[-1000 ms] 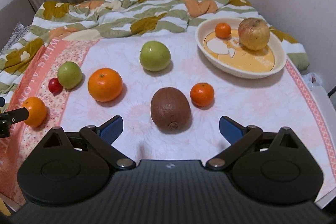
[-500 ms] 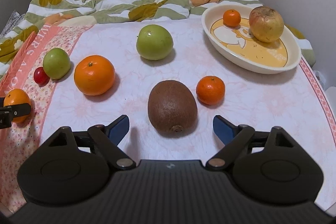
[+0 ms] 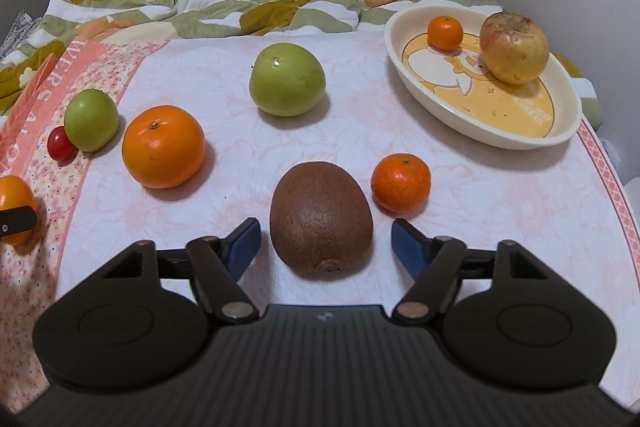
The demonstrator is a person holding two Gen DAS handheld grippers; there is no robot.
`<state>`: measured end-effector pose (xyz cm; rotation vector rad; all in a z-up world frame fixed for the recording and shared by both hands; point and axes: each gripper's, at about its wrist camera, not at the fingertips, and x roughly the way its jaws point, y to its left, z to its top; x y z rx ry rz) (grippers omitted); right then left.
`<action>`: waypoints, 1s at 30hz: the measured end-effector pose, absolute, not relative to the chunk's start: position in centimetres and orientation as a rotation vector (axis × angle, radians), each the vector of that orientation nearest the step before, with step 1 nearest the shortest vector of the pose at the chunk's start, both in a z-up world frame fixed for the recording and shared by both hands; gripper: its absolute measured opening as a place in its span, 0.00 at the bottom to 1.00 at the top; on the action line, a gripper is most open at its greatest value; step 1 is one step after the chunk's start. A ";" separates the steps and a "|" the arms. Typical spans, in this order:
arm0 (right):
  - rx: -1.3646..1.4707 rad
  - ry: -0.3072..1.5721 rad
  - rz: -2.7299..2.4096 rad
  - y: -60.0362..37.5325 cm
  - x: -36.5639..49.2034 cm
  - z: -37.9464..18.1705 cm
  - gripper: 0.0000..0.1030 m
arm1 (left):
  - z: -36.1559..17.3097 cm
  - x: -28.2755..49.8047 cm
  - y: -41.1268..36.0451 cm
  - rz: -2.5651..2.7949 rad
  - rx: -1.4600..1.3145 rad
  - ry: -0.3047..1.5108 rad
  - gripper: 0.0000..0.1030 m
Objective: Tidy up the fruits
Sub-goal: 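Grasp the large orange with the left tool while the right tool grasps the kiwi, then carry the orange to the white dish and release it with the left tool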
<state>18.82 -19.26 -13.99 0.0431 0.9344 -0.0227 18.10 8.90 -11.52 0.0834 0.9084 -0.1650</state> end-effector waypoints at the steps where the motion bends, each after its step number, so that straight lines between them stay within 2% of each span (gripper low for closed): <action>1: 0.041 0.935 -0.021 -19.2 18.9 -14.1 0.79 | -11.5 18.0 8.9 -0.165 0.083 0.909 0.62; 5: 0.028 0.933 -0.018 -18.9 19.3 -14.1 0.67 | -11.4 17.7 9.1 -0.162 0.074 0.911 0.62; 18: 0.034 0.889 -0.004 -18.6 18.3 -12.3 0.66 | -9.6 15.8 9.4 -0.167 0.050 0.876 0.62; 30: 0.047 0.820 -0.008 -20.0 14.5 -7.5 0.66 | -4.9 13.2 7.0 -0.207 0.088 0.782 0.62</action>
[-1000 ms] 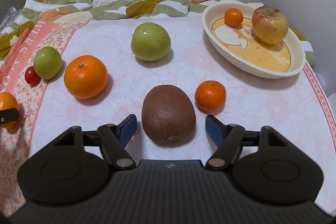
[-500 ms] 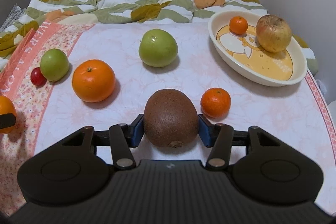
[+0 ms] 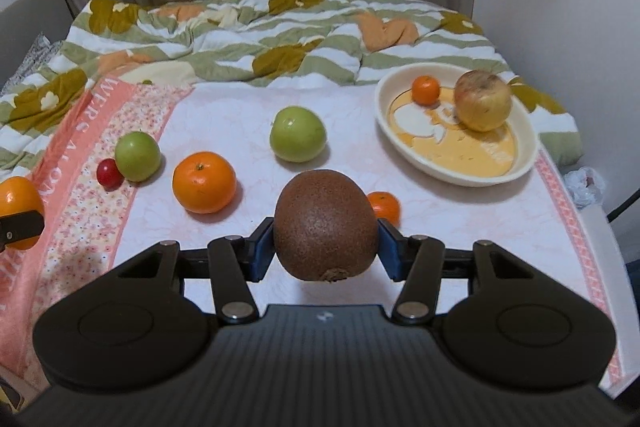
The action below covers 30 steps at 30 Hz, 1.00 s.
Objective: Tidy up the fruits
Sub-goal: 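Carry the orange to the white dish and release it with the left tool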
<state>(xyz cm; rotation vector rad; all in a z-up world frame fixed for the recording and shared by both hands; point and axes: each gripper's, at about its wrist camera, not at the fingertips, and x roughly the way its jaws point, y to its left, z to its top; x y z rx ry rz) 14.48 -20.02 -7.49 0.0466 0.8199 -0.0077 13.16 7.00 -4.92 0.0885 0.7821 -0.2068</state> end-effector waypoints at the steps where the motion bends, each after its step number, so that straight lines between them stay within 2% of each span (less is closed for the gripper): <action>1: 0.054 0.817 -0.009 -20.4 14.1 -7.1 0.66 | -4.5 12.9 6.6 -0.208 0.091 0.775 0.62; 15: 0.073 0.751 0.056 -29.2 10.7 -1.9 0.66 | -0.2 9.7 -2.7 -0.165 0.079 0.694 0.62; 30: -0.004 0.723 0.178 -40.7 12.2 -0.5 0.66 | 2.0 10.1 -14.9 -0.120 0.005 0.683 0.62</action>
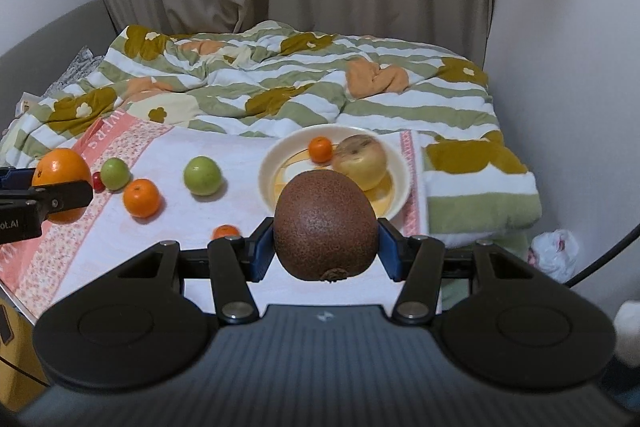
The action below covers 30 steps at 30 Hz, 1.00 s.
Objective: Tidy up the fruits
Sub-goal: 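Carry the orange to the white dish and release it with the left tool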
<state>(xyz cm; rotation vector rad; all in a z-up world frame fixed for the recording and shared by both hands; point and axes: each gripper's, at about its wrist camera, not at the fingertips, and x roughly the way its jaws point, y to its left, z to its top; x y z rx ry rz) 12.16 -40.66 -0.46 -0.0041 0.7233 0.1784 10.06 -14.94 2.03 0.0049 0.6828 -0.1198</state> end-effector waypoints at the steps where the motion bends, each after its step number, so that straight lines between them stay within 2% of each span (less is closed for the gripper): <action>1: -0.004 0.723 0.178 -41.3 12.3 -0.4 0.66 | 2.0 10.3 -15.6 -0.122 0.006 0.684 0.62; 16: 0.038 0.726 0.115 -45.4 18.6 -0.8 0.66 | 0.0 20.0 -22.3 -0.251 0.062 0.710 0.62; 30: 0.065 0.817 0.066 -45.0 24.3 -4.1 0.66 | -6.7 29.8 -24.5 -0.326 0.182 0.844 0.62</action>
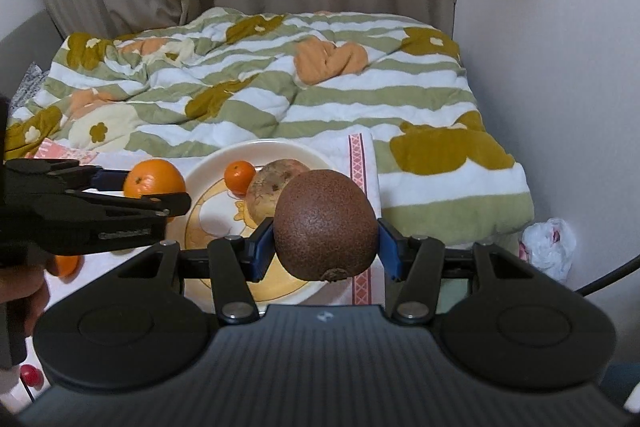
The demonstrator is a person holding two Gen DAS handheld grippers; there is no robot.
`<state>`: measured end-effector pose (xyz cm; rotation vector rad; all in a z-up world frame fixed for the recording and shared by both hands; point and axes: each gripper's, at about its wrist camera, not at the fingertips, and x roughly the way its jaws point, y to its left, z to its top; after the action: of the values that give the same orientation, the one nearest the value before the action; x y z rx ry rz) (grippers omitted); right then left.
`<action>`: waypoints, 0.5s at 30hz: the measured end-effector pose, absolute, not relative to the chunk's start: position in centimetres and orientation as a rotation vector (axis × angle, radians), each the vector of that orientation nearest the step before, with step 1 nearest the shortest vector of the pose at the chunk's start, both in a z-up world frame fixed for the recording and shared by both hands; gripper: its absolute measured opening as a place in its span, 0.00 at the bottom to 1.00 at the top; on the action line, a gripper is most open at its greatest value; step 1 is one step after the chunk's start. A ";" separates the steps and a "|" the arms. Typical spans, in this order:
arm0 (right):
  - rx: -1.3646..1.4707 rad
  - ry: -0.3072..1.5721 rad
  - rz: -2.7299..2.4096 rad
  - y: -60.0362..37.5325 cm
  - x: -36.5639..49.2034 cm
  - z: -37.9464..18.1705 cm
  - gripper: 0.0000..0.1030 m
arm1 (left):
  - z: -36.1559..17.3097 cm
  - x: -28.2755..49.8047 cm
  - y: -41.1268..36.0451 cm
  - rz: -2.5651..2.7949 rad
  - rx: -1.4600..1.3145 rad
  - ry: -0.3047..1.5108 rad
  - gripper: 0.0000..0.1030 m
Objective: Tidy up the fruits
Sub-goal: 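Carry the orange to the white dish and release it with the left tool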
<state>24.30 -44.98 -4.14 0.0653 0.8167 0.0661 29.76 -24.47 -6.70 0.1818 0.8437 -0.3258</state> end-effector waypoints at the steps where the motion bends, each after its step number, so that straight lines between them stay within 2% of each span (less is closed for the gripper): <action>1: 0.067 0.820 0.062 -45.0 24.5 -4.3 0.66 | -7.1 30.1 -24.6 -0.333 0.192 0.848 0.62; 15: 0.087 0.866 0.021 -45.7 26.1 -6.0 0.66 | -10.9 32.8 -26.6 -0.378 0.280 0.900 0.63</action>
<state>26.05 -45.65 -5.97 0.0873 0.8656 0.0206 32.78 -26.57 -10.92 0.2800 0.8998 -0.3784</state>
